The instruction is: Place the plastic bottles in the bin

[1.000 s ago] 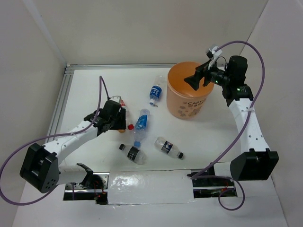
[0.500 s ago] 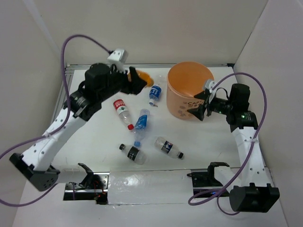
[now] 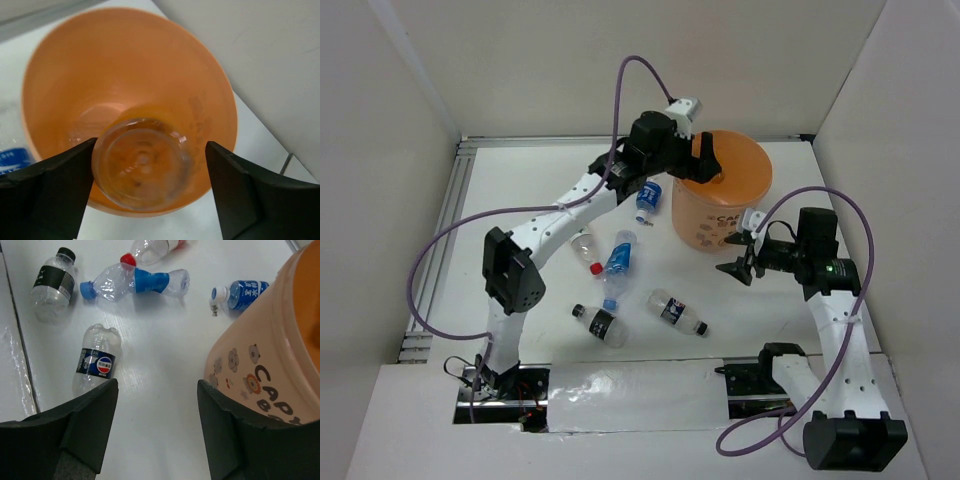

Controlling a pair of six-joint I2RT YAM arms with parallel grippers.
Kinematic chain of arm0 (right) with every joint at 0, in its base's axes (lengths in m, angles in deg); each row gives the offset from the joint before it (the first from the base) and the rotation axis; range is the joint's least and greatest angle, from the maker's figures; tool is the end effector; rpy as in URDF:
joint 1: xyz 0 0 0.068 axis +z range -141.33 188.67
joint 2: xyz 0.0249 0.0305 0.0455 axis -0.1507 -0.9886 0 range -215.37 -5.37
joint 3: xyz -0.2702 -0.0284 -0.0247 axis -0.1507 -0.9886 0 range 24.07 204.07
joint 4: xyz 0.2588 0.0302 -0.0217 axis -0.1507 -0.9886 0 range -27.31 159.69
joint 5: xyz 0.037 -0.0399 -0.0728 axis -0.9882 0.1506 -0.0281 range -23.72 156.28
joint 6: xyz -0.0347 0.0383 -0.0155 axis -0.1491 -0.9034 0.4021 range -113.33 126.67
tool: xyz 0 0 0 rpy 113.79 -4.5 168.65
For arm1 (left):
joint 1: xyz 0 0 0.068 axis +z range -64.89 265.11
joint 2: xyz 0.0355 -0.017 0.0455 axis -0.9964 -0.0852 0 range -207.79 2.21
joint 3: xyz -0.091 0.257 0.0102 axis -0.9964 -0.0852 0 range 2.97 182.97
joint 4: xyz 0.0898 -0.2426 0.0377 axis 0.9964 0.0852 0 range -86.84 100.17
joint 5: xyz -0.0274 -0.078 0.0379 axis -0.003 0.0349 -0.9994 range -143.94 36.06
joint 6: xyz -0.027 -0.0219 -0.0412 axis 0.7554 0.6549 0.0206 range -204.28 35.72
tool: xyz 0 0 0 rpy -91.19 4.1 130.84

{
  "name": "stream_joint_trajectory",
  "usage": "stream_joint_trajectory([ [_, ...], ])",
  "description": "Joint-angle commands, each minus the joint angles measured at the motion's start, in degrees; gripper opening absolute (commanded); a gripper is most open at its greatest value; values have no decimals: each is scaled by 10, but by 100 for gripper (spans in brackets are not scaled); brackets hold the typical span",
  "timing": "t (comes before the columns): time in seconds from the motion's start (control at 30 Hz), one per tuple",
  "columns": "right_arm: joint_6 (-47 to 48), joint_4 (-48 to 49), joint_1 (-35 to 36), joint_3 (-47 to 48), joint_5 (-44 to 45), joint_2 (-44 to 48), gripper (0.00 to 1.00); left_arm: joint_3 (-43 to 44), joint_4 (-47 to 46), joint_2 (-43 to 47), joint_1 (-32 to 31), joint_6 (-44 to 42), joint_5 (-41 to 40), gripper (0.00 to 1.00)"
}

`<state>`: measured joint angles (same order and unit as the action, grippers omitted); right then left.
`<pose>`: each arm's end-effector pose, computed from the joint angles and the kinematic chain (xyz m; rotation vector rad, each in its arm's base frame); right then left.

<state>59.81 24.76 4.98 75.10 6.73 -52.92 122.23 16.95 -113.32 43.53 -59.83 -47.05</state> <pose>0.1534 0.0210 0.3222 -1.2332 1.5124 0.5453 0.3577 -0.3231 0.4085 0.3659 1.8054 -0.9333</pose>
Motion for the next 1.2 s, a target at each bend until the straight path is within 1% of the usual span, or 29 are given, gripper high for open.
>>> stream_joint_trajectory([
  [0.0,3,-35,14,-7,21,-8,72,20,-21,10,-16,3,-25,100],
  [0.07,-18,-25,34,-21,35,-16,76,26,-21,10,-21,-3,-25,100],
  [0.13,-50,-1,48,-27,41,-37,77,26,-21,33,-27,-9,-36,100],
  [0.17,-60,8,67,-27,46,-45,79,20,-15,43,-27,-9,-36,100],
  [0.2,-73,18,81,-34,51,-53,79,7,-15,56,-27,-9,-45,100],
  [0.23,-98,41,96,-34,60,-69,79,-4,-15,95,-32,-14,-62,100],
  [0.27,-116,56,144,-42,74,-77,79,-45,-15,120,-32,-14,-74,100],
  [0.3,-141,77,175,-42,128,-84,79,-74,-15,147,-38,-14,-86,100],
  [0.33,-175,112,210,-54,157,-96,79,-108,-15,211,-38,-19,-115,100],
  [0.37,-191,132,271,-60,190,-96,79,-183,-15,245,-38,-19,-134,100],
  [0.43,-209,168,287,-67,216,-114,79,-265,-1,316,-43,-12,-169,100],
  [0.47,-230,175,307,-67,229,-142,79,-343,12,385,-43,11,-204,100],
  [0.5,-239,182,318,-67,254,-158,79,-380,29,418,-43,27,-219,100],
  [0.53,-246,191,330,-67,266,-174,79,-416,65,451,-43,47,-230,100],
  [0.57,-265,197,355,-67,277,-204,79,-482,84,483,-48,97,-245,100],
  [0.6,-276,204,368,-67,302,-217,79,-512,103,541,-48,128,-251,100],
  [0.63,-301,221,381,-62,317,-243,79,-541,138,568,-48,196,-251,100],
  [0.67,-315,231,402,-62,334,-256,79,-590,156,591,-55,232,-251,100],
  [0.7,-325,240,412,-62,363,-268,79,-611,174,628,-55,267,-256,100],
  [0.73,-343,246,423,-57,379,-295,79,-631,194,644,-60,305,-256,100],
  [0.77,-349,246,439,-57,391,-309,80,-661,228,656,-61,370,-256,100],
  [0.87,-367,246,460,-44,414,-356,81,-690,273,680,-68,468,-256,100],
  [0.97,-385,260,489,-52,464,-380,81,-712,302,678,-68,524,-230,100],
  [1.03,-393,268,489,-58,474,-386,70,-719,324,667,-89,559,-230,100],
  [1.07,-393,268,489,-49,474,-394,63,-727,329,661,-98,594,-230,100],
  [1.1,-393,259,489,-43,465,-394,55,-736,329,651,-108,611,-230,100],
  [1.13,-386,252,483,-36,446,-394,37,-742,329,651,-118,627,-230,100],
  [1.17,-368,229,482,-26,434,-380,32,-747,329,642,-139,643,-235,100],
])
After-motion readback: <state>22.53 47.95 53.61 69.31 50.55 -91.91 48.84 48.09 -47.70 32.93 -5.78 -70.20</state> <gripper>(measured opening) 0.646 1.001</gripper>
